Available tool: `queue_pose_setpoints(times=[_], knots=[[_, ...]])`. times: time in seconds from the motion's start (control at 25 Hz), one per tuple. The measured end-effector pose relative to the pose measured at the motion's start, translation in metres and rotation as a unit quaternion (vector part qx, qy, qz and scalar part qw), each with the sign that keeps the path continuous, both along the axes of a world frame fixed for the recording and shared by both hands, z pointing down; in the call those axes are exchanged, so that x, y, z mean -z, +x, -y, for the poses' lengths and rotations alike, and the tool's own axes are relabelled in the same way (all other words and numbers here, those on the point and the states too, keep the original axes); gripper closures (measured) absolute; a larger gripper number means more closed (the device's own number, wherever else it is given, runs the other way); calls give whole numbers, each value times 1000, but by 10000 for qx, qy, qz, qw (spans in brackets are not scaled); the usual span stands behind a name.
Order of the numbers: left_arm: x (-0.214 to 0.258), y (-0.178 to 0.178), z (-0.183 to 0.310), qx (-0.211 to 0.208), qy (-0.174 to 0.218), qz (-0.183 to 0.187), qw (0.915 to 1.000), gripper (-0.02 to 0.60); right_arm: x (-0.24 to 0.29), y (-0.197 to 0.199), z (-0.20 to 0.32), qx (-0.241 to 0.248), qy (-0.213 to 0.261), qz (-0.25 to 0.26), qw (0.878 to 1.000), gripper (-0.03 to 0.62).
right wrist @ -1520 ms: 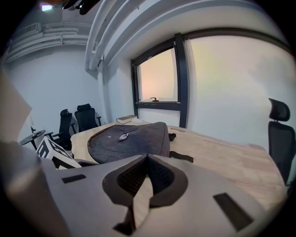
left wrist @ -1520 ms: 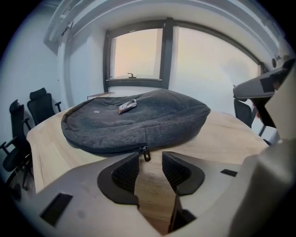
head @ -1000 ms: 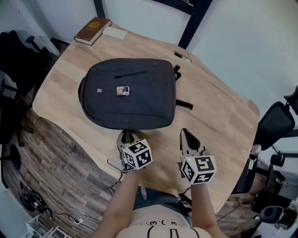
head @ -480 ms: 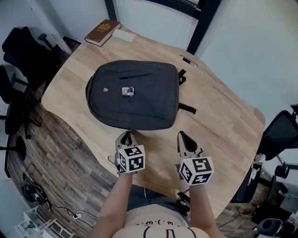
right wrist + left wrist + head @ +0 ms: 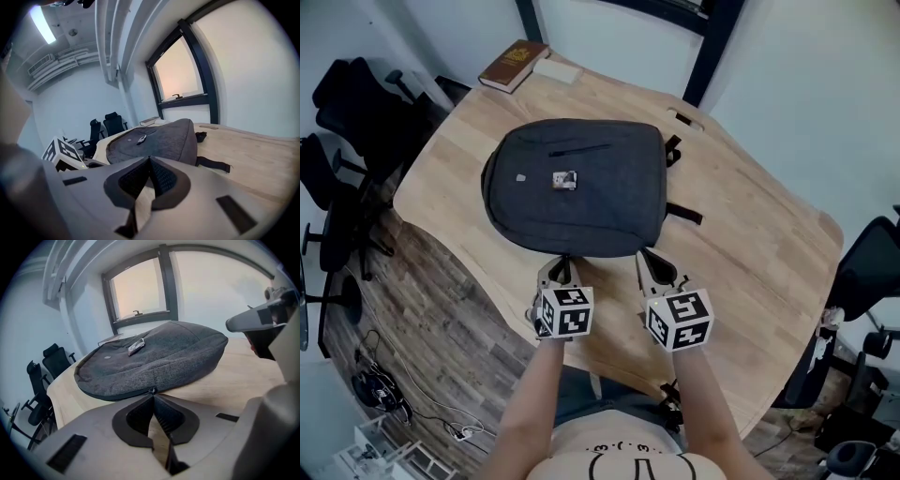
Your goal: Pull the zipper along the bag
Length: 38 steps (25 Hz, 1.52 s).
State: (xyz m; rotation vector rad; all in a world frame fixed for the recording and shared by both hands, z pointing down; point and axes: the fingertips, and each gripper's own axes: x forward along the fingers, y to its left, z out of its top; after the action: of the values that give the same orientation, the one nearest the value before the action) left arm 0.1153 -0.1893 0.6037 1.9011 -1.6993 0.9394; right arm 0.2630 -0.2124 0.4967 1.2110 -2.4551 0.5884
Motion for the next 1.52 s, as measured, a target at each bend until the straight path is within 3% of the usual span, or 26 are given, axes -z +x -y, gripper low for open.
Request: queue_pose_setpoints(times=[0.2,0.48,0.8,1.52], knots=[[-3,1,-2,-409,-225,-230,9986,563,-15,-13,10,-188,0,-408,9990,553],[-3,-3,-8,-963,-445,-578,9927,563,-38,-6,21,-1137,-418,-1305,9840,544],[-5,-39,-10,-1383,-639,-859,9846,563,-41,-2,23,-1620,-473,-1719,9706,543],[-10,-153,16,-1761,-584,-646,9805,561,-43,1,23,-2175,-637,-2222,9483,543]])
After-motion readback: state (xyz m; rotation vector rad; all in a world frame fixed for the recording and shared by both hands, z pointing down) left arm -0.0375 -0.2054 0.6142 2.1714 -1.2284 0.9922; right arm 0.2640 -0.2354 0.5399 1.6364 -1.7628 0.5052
